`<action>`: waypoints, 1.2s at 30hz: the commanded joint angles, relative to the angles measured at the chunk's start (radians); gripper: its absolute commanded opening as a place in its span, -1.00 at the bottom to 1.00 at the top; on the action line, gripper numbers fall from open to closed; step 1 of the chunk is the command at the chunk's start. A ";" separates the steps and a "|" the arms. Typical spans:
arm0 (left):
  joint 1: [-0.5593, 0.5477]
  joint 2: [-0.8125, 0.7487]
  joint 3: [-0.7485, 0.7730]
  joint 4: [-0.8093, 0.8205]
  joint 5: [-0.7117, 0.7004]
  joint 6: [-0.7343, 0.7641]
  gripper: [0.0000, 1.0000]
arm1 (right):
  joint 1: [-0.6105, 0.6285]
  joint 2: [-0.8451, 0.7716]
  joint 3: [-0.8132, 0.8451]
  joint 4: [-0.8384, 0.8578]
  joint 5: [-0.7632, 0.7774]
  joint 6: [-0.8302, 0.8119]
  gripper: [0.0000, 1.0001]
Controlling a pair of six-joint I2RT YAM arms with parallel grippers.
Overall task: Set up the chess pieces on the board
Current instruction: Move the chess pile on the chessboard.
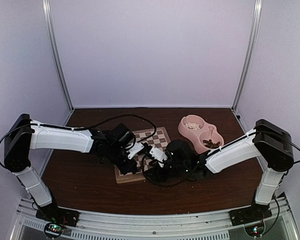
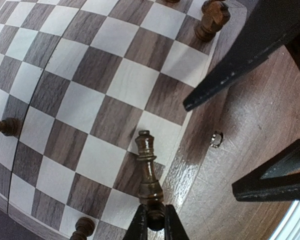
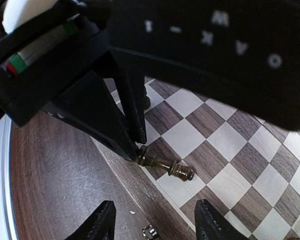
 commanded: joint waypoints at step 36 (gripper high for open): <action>0.005 -0.093 0.058 -0.035 0.146 0.019 -0.93 | 0.028 0.134 0.080 0.129 0.058 -0.219 0.59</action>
